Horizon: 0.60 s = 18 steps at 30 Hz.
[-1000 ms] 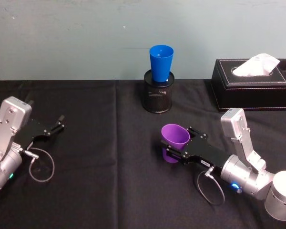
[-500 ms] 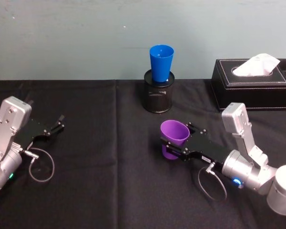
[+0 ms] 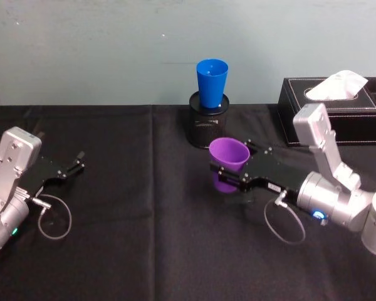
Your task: Pick up one cup with a gripper and tap it against the other cup.
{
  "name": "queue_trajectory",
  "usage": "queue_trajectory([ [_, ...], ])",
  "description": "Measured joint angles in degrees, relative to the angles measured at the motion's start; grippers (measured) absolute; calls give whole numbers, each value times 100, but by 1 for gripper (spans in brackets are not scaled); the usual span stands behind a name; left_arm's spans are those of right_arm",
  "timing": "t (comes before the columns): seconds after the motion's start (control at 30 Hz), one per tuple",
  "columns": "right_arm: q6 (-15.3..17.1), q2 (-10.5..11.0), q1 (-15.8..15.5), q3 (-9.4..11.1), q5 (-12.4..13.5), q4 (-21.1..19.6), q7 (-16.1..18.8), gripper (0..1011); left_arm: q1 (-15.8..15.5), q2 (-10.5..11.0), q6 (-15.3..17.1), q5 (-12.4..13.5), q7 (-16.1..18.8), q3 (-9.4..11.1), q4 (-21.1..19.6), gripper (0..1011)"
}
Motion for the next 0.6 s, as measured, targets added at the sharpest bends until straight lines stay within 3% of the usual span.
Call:
queue_trajectory([
  [0.2,337,98,95,44,158,-290,-51,733,0,0,-1,0,0,0,0,1000],
  [0.6,592,220,303,26,330,-548,-130,733,0,0,0,0,0,0,0,1000],
])
